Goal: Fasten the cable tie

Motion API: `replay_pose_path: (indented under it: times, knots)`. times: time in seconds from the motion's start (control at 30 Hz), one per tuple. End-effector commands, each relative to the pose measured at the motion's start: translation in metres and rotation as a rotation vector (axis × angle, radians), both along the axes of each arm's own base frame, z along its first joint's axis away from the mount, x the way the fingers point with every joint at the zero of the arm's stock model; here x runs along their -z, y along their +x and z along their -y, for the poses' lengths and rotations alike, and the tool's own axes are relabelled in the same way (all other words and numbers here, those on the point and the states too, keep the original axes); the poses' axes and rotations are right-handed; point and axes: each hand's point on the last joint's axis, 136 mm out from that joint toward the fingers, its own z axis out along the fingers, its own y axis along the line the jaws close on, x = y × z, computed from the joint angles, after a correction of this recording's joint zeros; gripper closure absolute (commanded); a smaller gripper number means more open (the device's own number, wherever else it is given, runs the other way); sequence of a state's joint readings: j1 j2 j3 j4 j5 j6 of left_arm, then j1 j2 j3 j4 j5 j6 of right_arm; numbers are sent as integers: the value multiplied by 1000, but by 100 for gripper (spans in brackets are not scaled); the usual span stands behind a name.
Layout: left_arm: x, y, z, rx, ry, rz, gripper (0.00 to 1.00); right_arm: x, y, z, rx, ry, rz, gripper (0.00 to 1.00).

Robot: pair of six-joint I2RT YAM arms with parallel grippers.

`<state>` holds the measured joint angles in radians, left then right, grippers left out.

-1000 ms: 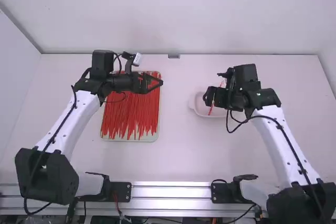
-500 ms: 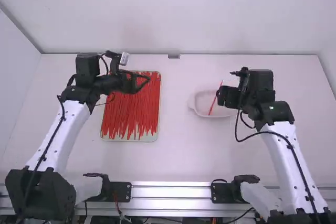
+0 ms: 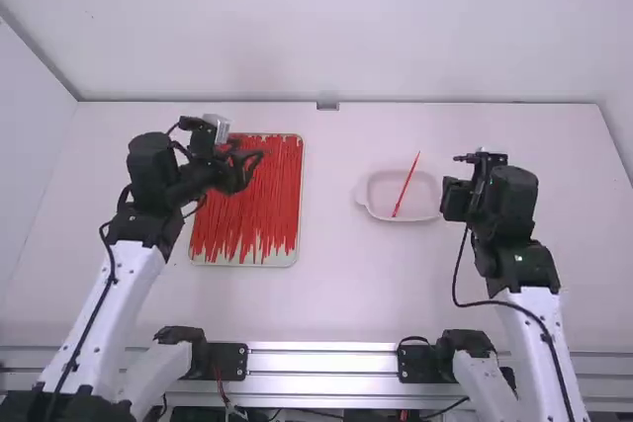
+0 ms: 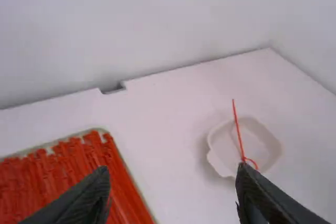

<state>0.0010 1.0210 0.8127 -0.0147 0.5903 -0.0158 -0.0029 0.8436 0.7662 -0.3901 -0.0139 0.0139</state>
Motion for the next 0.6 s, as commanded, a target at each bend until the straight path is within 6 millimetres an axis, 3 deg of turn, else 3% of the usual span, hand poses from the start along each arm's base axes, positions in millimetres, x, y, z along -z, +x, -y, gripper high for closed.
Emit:
replay_pose_path:
  times: [0.0,0.5,0.57]
  knots:
    - [3,-6,-14,-86,42,38,44,1,-7,2,2,-19,44,46]
    - [74,-52,-71,-420,152,35,79,-4,-29,2,5,-19,390,80]
    - [82,-57,-77,-453,163,35,82,3,-32,2,5,-19,396,84]
